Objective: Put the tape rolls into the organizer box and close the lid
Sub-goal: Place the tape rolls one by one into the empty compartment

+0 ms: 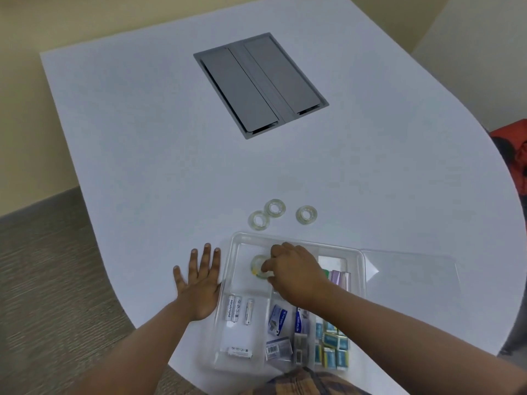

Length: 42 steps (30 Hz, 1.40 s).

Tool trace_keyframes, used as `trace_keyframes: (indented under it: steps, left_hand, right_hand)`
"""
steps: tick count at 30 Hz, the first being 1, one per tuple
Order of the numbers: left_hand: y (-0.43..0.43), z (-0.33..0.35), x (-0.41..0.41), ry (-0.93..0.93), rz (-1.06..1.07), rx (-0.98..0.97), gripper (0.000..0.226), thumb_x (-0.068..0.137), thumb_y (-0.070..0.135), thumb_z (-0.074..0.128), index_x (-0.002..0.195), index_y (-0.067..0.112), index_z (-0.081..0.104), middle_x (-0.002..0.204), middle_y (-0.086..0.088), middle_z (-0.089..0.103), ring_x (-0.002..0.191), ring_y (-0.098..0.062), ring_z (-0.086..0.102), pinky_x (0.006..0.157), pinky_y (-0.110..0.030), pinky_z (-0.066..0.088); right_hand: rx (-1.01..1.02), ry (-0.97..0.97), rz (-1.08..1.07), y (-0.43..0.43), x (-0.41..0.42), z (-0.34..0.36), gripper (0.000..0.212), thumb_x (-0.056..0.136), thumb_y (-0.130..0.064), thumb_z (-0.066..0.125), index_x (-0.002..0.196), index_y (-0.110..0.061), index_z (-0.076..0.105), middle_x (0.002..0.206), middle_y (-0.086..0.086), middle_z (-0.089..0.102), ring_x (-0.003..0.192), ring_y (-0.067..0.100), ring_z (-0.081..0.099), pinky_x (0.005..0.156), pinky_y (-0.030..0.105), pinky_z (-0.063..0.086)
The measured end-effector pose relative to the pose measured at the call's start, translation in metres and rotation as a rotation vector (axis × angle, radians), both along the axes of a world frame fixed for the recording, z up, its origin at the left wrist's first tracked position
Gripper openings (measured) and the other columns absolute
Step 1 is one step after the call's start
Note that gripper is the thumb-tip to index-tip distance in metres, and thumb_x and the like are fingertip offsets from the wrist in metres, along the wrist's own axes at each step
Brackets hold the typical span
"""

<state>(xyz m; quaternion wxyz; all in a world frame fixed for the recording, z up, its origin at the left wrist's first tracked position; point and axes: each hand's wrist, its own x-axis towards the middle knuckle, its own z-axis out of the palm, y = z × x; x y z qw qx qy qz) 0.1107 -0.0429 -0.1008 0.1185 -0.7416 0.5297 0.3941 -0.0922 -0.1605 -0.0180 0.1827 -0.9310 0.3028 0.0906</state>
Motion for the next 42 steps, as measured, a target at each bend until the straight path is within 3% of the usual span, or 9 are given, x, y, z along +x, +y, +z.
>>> trace_keyframes:
  steps: [6, 16, 21, 25, 29, 33, 36, 39, 42]
  left_hand:
    - [0.002, -0.002, 0.0, 0.001, 0.01, -0.034, 0.08, 0.096, 0.056, 0.023, 0.13, 0.031, -0.045, 0.133, 0.012, -0.058, 0.12, -0.015, -0.056, 0.105, -0.061, -0.023]
    - [0.003, -0.002, 0.0, 0.01, 0.021, -0.055, 0.075, 0.097, 0.056, 0.018, 0.13, 0.033, -0.045, 0.136, 0.011, -0.057, 0.122, -0.015, -0.054, 0.104, -0.06, -0.024]
    - [0.003, -0.002, -0.001, 0.008, 0.019, -0.053, 0.074, 0.097, 0.056, 0.016, 0.131, 0.032, -0.045, 0.135, 0.011, -0.058, 0.122, -0.015, -0.054, 0.104, -0.059, -0.025]
    - [0.003, -0.003, -0.001, 0.012, 0.02, -0.052, 0.074, 0.098, 0.051, 0.018, 0.131, 0.031, -0.045, 0.135, 0.01, -0.057, 0.122, -0.015, -0.055, 0.105, -0.06, -0.023]
    - [0.003, -0.002, -0.002, 0.002, 0.018, -0.052, 0.074, 0.099, 0.047, 0.019, 0.132, 0.029, -0.045, 0.136, 0.008, -0.057, 0.121, -0.017, -0.055, 0.105, -0.061, -0.022]
    - [0.004, -0.002, -0.002, -0.005, 0.013, -0.047, 0.077, 0.099, 0.047, 0.022, 0.132, 0.029, -0.045, 0.135, 0.009, -0.058, 0.122, -0.017, -0.055, 0.105, -0.06, -0.024]
    - [0.004, -0.002, -0.002, -0.007, 0.013, -0.045, 0.077, 0.099, 0.047, 0.022, 0.132, 0.029, -0.044, 0.136, 0.008, -0.057, 0.122, -0.016, -0.054, 0.105, -0.06, -0.024]
    - [0.004, -0.002, -0.002, -0.011, 0.012, -0.049, 0.078, 0.099, 0.047, 0.023, 0.133, 0.028, -0.044, 0.137, 0.008, -0.057, 0.123, -0.016, -0.054, 0.104, -0.06, -0.024]
    - [0.004, -0.003, -0.002, -0.014, 0.011, -0.053, 0.078, 0.099, 0.048, 0.023, 0.132, 0.028, -0.044, 0.137, 0.008, -0.056, 0.123, -0.016, -0.054, 0.104, -0.06, -0.024]
  right_hand:
    - [-0.078, 0.228, 0.151, 0.01, 0.015, -0.002, 0.025, 0.076, -0.001, 0.06, 0.096, -0.012, 0.069, 0.096, 0.01, 0.058, 0.092, 0.029, 0.051, 0.074, 0.038, 0.036]
    - [-0.019, 0.254, 0.205, 0.021, 0.013, -0.009, 0.017, 0.083, -0.007, 0.055, 0.095, -0.007, 0.067, 0.095, 0.013, 0.058, 0.09, 0.03, 0.052, 0.081, 0.042, 0.04]
    - [0.004, 0.142, 0.137, 0.013, 0.009, -0.009, 0.019, 0.087, -0.016, 0.052, 0.099, -0.011, 0.066, 0.093, 0.008, 0.059, 0.09, 0.029, 0.056, 0.079, 0.039, 0.042]
    - [-0.057, -0.153, -0.014, -0.011, 0.003, 0.0, 0.022, 0.084, -0.024, 0.061, 0.103, -0.018, 0.069, 0.098, 0.003, 0.065, 0.09, 0.023, 0.058, 0.077, 0.037, 0.043]
    - [-0.159, -0.303, -0.321, -0.054, -0.011, 0.0, 0.032, 0.08, -0.02, 0.068, 0.112, -0.02, 0.066, 0.117, 0.001, 0.064, 0.108, 0.021, 0.057, 0.091, 0.039, 0.043]
    - [-0.03, -0.121, -0.502, -0.098, -0.032, -0.021, 0.052, 0.088, -0.017, 0.063, 0.138, -0.02, 0.049, 0.151, 0.005, 0.04, 0.137, 0.023, 0.038, 0.108, 0.042, 0.039]
    - [0.064, 0.037, -0.489, -0.114, -0.045, -0.036, 0.061, 0.092, -0.019, 0.059, 0.147, -0.029, 0.033, 0.16, 0.002, 0.021, 0.145, 0.02, 0.022, 0.109, 0.042, 0.038]
    - [0.107, 0.11, -0.387, -0.12, -0.048, -0.046, 0.065, 0.093, -0.018, 0.061, 0.148, -0.033, 0.03, 0.161, 0.0, 0.017, 0.145, 0.02, 0.023, 0.11, 0.04, 0.036]
    - [0.108, 0.118, -0.339, -0.124, -0.046, -0.049, 0.064, 0.09, -0.016, 0.064, 0.145, -0.032, 0.038, 0.158, -0.002, 0.027, 0.139, 0.023, 0.034, 0.108, 0.039, 0.037]
